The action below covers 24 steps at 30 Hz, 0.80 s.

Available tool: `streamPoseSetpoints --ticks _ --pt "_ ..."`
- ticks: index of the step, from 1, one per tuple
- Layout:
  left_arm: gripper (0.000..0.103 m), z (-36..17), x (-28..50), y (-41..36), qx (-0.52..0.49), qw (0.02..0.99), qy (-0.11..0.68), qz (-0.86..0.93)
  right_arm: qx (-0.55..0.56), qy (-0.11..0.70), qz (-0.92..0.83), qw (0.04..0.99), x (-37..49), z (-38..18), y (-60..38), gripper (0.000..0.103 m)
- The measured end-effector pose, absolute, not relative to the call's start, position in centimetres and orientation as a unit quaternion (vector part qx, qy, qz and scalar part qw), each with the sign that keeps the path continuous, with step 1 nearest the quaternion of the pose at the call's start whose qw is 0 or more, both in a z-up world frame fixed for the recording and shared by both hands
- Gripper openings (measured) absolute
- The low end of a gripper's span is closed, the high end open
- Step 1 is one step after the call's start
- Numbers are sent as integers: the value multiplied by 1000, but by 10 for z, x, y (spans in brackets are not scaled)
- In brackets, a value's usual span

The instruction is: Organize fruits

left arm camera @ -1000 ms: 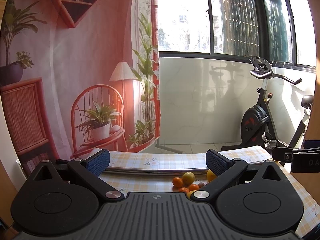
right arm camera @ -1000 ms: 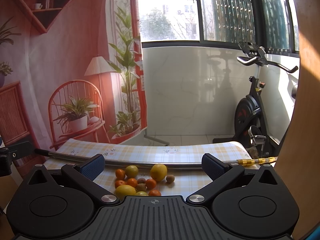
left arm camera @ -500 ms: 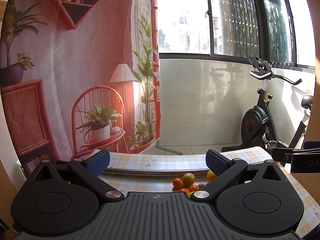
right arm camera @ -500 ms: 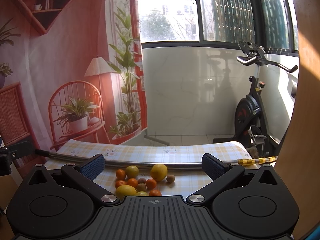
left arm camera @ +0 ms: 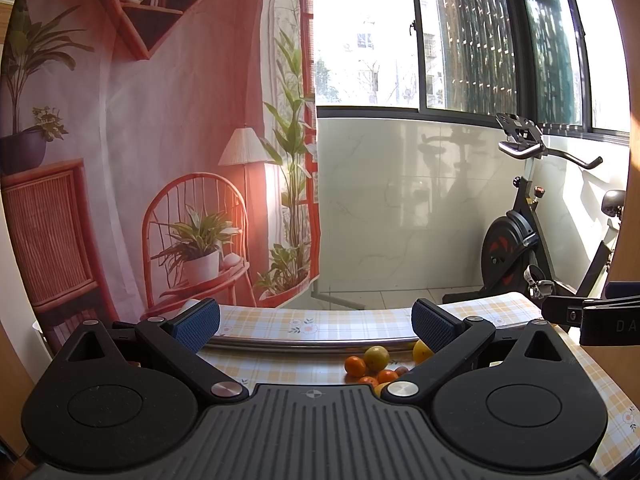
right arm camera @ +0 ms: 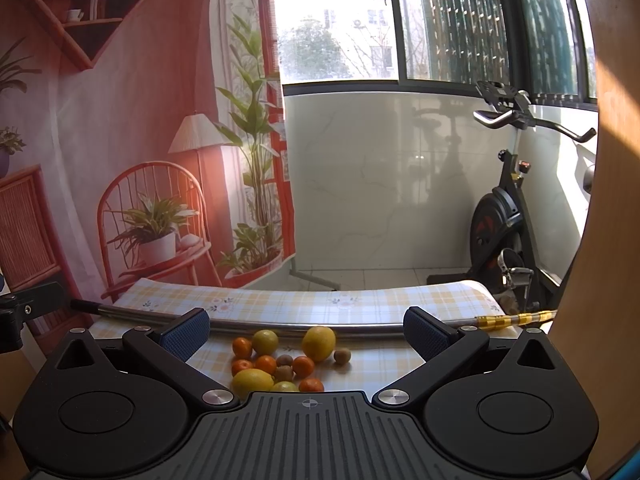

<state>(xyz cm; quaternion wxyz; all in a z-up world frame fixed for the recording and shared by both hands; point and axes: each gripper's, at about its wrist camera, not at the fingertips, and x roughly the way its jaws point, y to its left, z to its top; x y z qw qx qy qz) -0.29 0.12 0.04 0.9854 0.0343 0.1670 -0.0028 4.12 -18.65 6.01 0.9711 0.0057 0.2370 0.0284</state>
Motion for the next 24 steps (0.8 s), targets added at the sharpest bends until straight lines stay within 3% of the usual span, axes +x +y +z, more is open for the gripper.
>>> streamPoseSetpoints --ticks 24 --pt "103 -8 7 3 18 983 182 1 12 247 31 968 48 53 -187 103"
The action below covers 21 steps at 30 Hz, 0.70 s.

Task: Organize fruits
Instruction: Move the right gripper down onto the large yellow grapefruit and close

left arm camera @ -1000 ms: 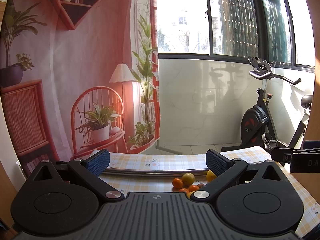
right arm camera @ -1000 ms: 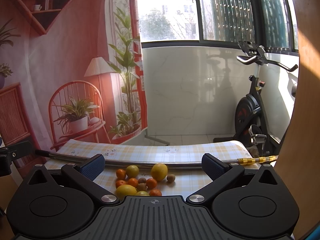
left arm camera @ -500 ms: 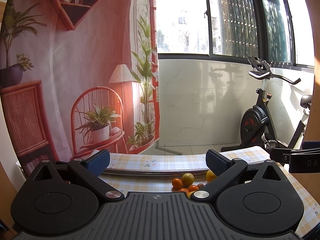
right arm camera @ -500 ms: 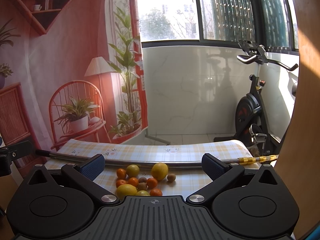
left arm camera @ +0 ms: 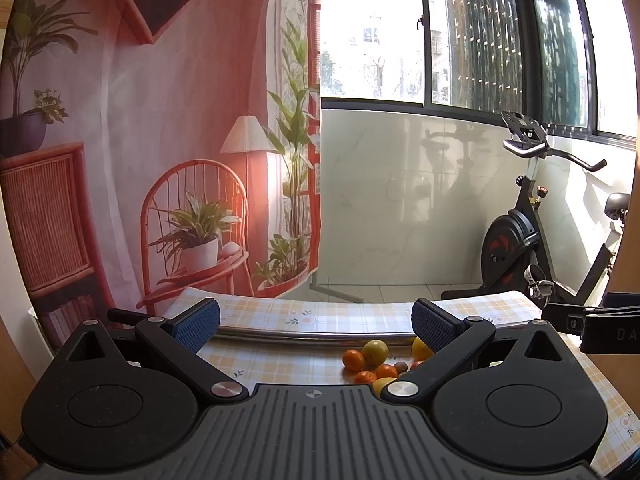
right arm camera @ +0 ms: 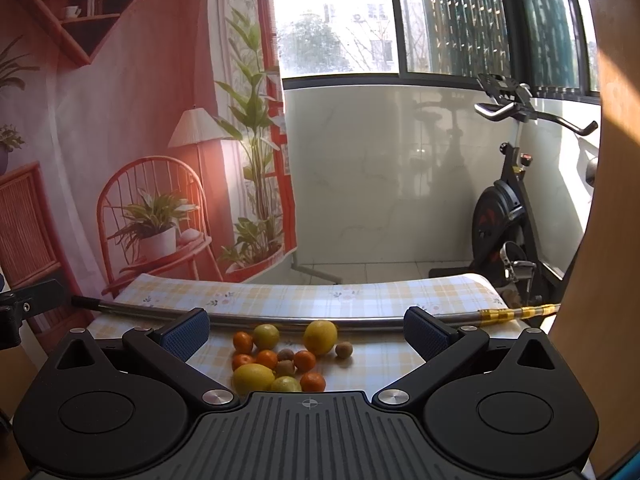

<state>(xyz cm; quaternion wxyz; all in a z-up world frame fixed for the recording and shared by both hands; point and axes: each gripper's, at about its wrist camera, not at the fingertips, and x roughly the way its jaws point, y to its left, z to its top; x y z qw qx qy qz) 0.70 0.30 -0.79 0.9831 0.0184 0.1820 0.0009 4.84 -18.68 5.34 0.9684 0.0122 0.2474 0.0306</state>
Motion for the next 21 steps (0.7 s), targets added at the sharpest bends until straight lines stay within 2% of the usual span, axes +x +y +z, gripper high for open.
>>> streamPoseSetpoints --ticks 11,17,21 --pt "103 -33 36 28 -17 977 211 21 11 244 49 968 68 29 -194 103" --pt "102 -50 47 41 -33 978 200 48 0 211 72 975 80 10 -208 103" --pt "102 -58 50 44 -28 981 189 44 4 218 73 973 96 -7 -217 103"
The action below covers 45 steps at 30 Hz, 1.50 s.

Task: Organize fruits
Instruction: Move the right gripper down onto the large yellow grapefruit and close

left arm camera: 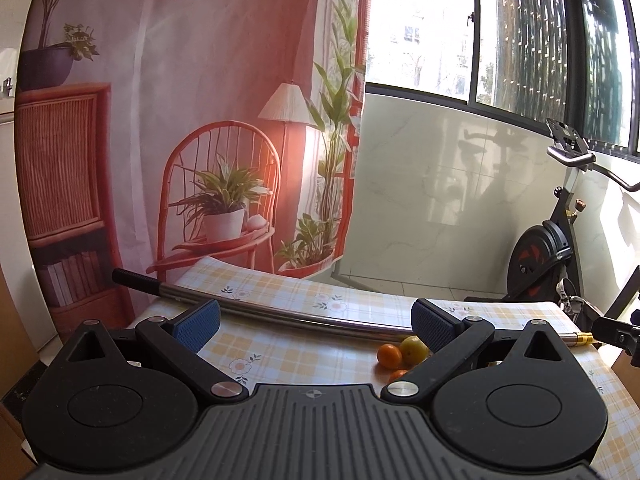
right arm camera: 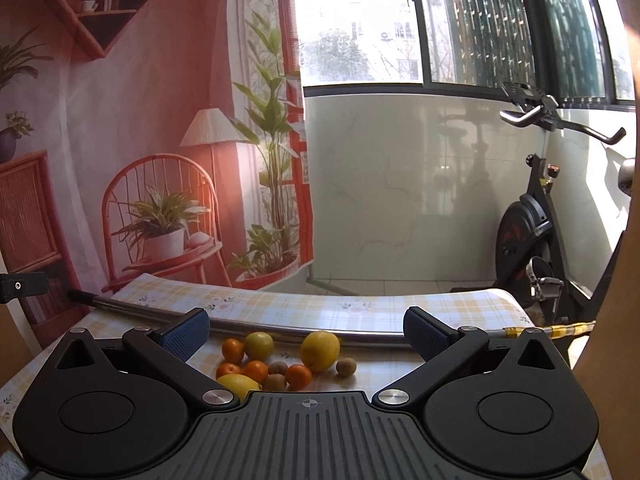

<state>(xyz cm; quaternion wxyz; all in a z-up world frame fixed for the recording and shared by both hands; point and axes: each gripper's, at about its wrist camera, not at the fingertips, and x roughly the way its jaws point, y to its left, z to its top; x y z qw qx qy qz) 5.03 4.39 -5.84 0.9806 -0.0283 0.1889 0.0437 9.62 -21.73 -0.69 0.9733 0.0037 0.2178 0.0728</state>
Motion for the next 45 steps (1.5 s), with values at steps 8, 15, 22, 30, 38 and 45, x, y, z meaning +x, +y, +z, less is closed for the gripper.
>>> streamPoseSetpoints --ticks 8,15,22,30,38,45 --pt "101 -71 70 46 -23 976 211 47 2 236 100 967 139 -46 -227 103" --pt "101 -81 87 58 -53 972 222 54 -6 256 131 958 188 -86 -218 103" --pt "101 -91 104 64 -43 967 238 80 15 271 125 954 241 -116 -219 101" --pt "101 -103 122 67 -43 963 255 78 -2 324 115 939 295 -158 -208 88" --pt "101 -114 134 68 -51 958 274 65 -13 363 112 925 327 -190 -193 79" --pt "101 -121 139 66 -51 956 284 61 -16 394 107 913 338 -204 -185 68"
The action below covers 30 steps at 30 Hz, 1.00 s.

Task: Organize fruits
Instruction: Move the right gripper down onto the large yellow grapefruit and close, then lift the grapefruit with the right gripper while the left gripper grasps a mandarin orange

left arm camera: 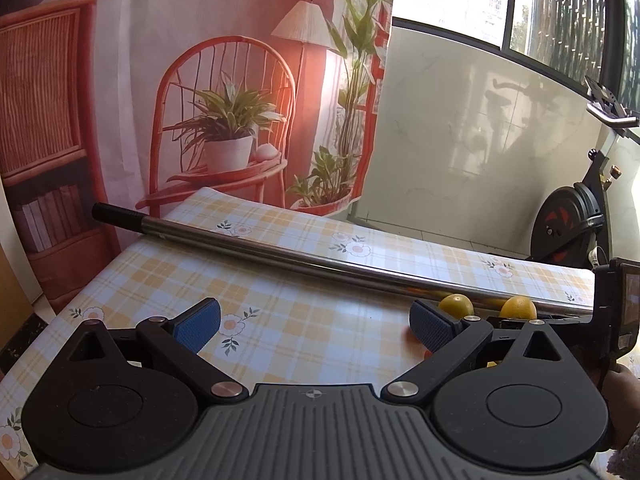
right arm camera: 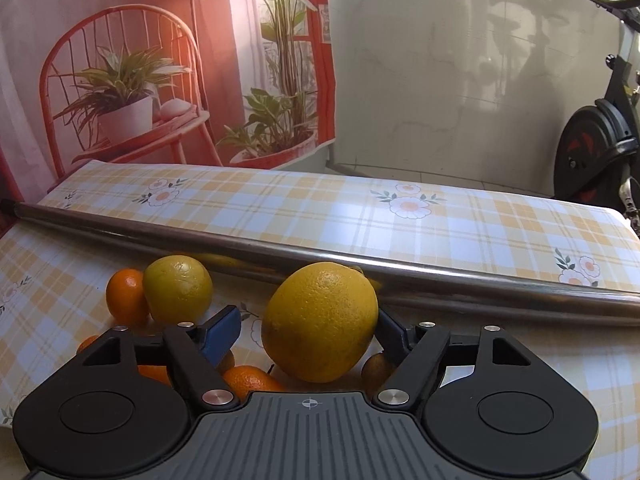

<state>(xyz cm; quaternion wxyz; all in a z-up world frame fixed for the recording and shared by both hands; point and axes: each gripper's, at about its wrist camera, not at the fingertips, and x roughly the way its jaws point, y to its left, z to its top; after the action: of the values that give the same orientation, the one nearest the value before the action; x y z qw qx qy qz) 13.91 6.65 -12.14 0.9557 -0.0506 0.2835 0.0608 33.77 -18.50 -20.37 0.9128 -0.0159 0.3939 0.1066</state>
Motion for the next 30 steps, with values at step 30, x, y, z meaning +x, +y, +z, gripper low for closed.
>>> streamPoseSetpoints --ticks 30 --pt "99 -139 159 57 -70 937 341 17 38 313 99 944 237 -174 -220 54"
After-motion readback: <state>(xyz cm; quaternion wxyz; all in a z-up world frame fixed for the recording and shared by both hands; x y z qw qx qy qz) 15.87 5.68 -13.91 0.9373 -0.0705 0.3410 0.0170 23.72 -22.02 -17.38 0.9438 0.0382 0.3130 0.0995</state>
